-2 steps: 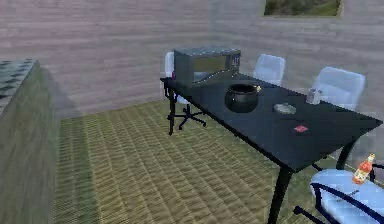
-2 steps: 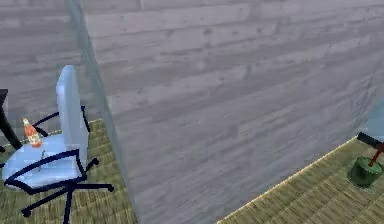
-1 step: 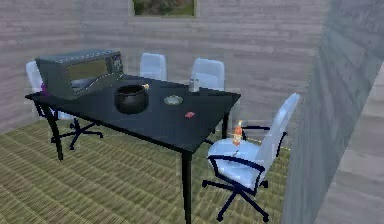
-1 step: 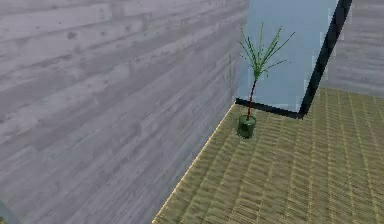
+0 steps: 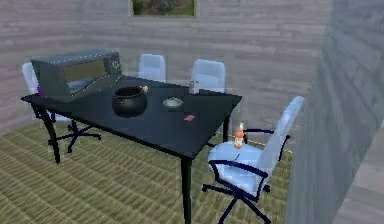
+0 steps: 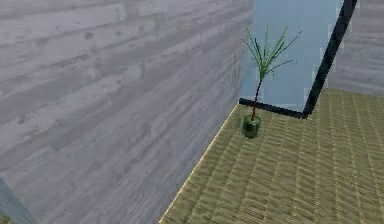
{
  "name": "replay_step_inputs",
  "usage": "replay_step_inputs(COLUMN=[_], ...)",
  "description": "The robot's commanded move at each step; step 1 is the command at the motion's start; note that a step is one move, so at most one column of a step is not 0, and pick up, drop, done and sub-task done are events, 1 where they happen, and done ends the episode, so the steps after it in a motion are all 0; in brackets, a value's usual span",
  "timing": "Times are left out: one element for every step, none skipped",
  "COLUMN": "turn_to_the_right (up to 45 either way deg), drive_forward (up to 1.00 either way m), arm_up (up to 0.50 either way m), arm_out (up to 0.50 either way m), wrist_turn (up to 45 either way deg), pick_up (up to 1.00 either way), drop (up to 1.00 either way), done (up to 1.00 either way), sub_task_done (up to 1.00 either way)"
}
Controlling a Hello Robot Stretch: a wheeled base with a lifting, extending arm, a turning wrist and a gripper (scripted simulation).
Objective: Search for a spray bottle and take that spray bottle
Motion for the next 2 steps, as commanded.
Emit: replay_step_inputs(turn_to_the_right=[-45.0,-6.0], drive_forward=[0.00,0.00], arm_up=[0.00,0.00], arm_out=[0.00,0.00], wrist_turn=[0.0,0.0], pick_up=[0.00,0.00], drop=[0.00,0.00], done=[0.00,0.00], sub_task_done=[0.00,0.00])
